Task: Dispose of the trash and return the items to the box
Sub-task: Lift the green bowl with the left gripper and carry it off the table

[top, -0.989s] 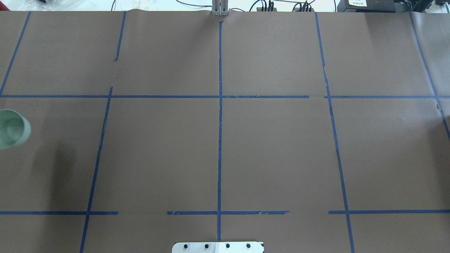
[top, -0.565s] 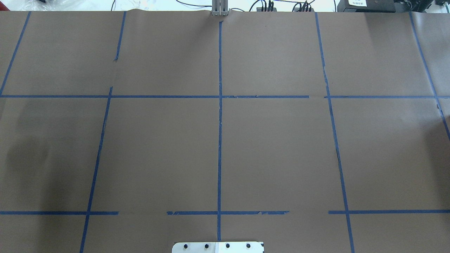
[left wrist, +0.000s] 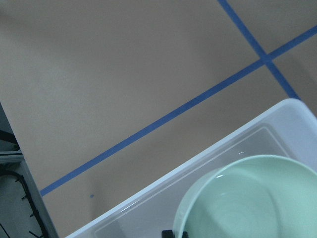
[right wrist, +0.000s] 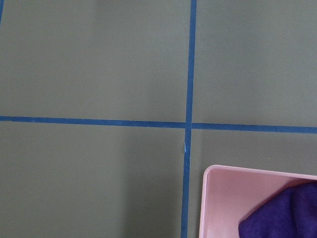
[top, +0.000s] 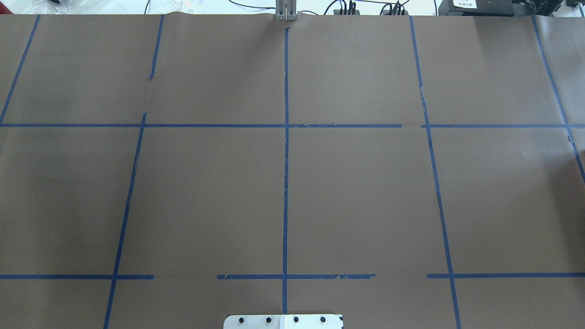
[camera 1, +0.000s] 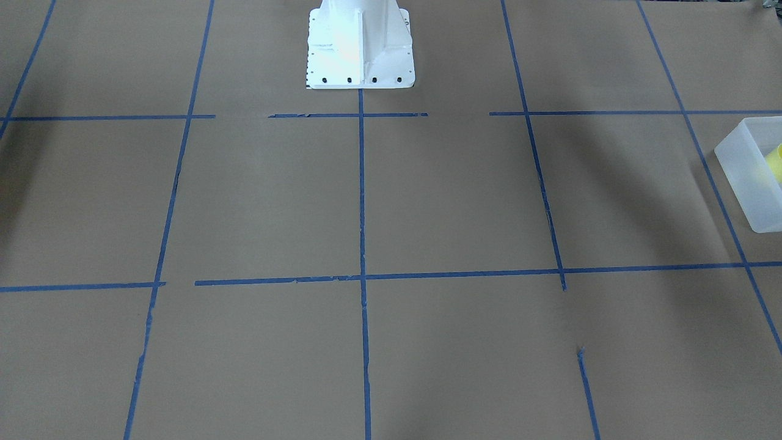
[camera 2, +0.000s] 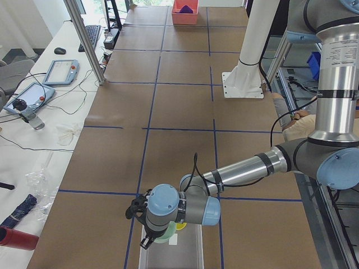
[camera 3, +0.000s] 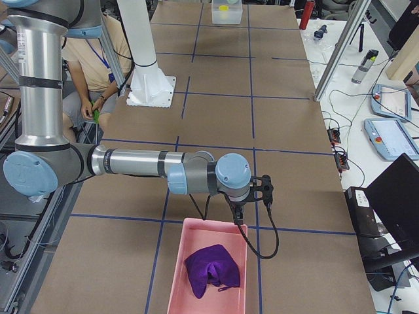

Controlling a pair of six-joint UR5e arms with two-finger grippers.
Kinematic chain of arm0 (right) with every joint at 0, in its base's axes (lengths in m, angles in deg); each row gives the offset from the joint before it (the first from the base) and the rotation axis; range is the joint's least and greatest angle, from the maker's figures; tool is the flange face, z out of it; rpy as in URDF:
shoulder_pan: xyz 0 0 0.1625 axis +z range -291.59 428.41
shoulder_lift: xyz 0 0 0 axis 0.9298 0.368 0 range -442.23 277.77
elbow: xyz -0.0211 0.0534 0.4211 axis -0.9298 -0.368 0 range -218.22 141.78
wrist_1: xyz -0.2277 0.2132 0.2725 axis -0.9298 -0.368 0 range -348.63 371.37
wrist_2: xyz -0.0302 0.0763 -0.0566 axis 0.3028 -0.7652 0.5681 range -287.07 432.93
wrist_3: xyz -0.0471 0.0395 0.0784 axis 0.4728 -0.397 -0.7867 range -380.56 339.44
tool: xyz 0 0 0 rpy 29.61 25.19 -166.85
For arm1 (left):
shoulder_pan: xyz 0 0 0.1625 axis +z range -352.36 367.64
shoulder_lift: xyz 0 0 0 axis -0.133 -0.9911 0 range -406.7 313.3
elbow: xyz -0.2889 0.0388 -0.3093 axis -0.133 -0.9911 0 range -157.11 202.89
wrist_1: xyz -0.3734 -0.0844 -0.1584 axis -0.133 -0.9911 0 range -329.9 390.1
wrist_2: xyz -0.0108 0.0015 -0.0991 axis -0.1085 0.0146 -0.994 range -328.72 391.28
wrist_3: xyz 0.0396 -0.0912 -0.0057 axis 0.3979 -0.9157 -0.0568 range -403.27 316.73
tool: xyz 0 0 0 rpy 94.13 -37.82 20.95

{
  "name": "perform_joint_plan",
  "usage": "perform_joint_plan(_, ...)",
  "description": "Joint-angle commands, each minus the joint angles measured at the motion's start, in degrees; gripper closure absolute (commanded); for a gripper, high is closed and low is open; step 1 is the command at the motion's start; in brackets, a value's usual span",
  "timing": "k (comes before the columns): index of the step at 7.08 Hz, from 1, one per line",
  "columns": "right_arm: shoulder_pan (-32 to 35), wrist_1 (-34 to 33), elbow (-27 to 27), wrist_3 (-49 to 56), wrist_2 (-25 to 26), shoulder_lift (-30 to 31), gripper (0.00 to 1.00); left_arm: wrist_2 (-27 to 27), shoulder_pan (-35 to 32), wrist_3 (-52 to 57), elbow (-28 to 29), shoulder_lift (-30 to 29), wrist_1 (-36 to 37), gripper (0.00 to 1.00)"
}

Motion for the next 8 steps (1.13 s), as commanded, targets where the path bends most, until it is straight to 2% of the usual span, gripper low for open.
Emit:
perform_joint_plan(1, -0.07, 0.01, 0.01, 0.00, 0.00, 0.00, 0.00, 4.27, -2.18, 1.66, 2.86, -0.14, -1.96, 1.00)
perform_joint_plan(2, -0.07, 0.01, -0.08, -0.09, -0.18, 0.08, 0.00, 4.28, -2.27, 1.58, 4.61, -0.40, -2.06, 1.00)
perform_joint_plan(3, -0.25, 0.01, -0.08, -0.09, -0.09, 0.09, 0.00, 4.19, -2.27, 1.49, 5.76, -0.66, -2.06, 0.84)
perform_joint_plan(4, -0.77, 0.01, -0.25, -0.09, 0.08, 0.09, 0.00, 4.19, -2.27, 1.31, 5.94, -0.49, -2.06, 0.60)
perform_joint_plan(5, -1.04, 0.01, -0.34, -0.26, 0.09, 0.09, 0.00, 3.75, -2.27, 1.14, 6.03, -0.49, -2.06, 0.45)
perform_joint_plan(7, -2.18, 0.09, -0.17, -2.98, 0.00, 0.00, 0.00, 3.57, -2.27, 0.87, 4.20, -1.01, -1.97, 0.21)
perform_joint_plan(8, -2.79, 0.09, 0.01, -3.95, 0.00, 0.00, 0.00, 3.05, -2.27, -5.31, 0.71, -1.02, -1.80, 0.21)
